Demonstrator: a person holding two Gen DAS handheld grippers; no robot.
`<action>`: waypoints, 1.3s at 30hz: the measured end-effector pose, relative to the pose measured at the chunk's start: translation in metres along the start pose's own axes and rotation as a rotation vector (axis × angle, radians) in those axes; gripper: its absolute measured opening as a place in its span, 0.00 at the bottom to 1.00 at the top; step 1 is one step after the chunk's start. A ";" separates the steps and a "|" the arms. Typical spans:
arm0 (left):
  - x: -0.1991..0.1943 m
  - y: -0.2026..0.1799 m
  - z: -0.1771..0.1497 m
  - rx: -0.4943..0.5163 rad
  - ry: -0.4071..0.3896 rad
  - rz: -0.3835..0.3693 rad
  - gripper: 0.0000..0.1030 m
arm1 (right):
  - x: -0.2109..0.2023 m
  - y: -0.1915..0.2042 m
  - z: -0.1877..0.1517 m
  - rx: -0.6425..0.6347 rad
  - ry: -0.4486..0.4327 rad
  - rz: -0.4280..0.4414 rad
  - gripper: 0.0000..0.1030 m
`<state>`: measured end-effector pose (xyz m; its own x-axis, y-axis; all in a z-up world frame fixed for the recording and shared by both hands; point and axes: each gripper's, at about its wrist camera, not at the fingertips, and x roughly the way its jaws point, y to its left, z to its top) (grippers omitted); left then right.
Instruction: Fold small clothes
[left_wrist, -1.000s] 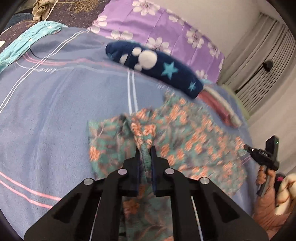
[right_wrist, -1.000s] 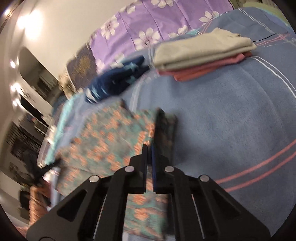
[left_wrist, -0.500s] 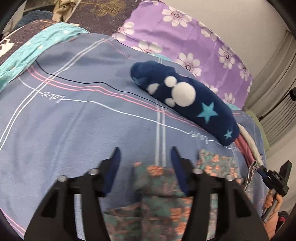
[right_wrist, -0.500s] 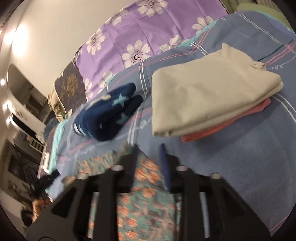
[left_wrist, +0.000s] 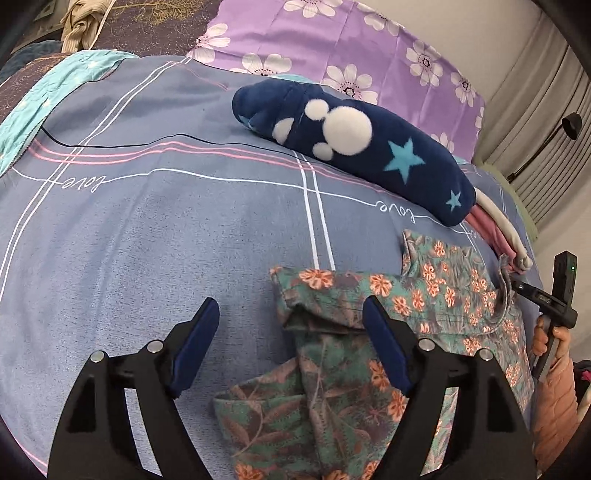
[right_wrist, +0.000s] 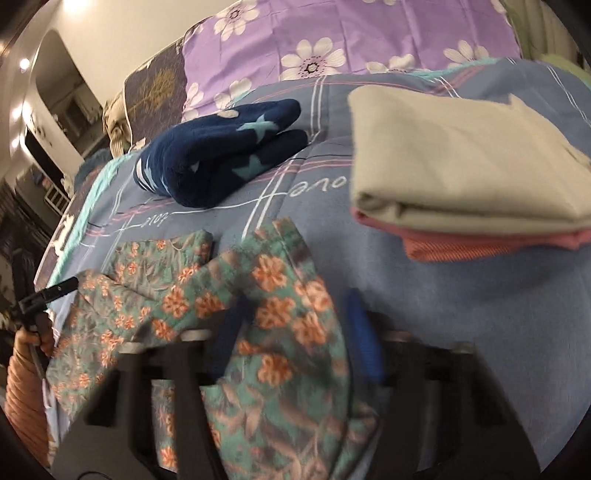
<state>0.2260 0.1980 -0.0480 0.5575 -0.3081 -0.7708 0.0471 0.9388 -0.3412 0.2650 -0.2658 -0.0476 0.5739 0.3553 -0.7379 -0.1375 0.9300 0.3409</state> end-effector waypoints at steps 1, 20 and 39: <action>-0.001 0.000 0.000 -0.001 -0.007 -0.001 0.78 | -0.009 -0.004 0.002 0.043 -0.044 0.007 0.02; 0.029 -0.006 0.023 0.036 0.044 -0.027 0.87 | -0.001 -0.046 -0.012 0.198 -0.051 -0.067 0.03; -0.032 -0.006 0.026 0.036 -0.124 -0.005 0.44 | 0.010 -0.014 0.019 0.109 -0.053 -0.112 0.09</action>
<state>0.2293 0.2066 -0.0076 0.6550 -0.2940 -0.6961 0.0788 0.9427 -0.3241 0.2882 -0.2774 -0.0485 0.6227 0.2421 -0.7440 0.0165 0.9466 0.3219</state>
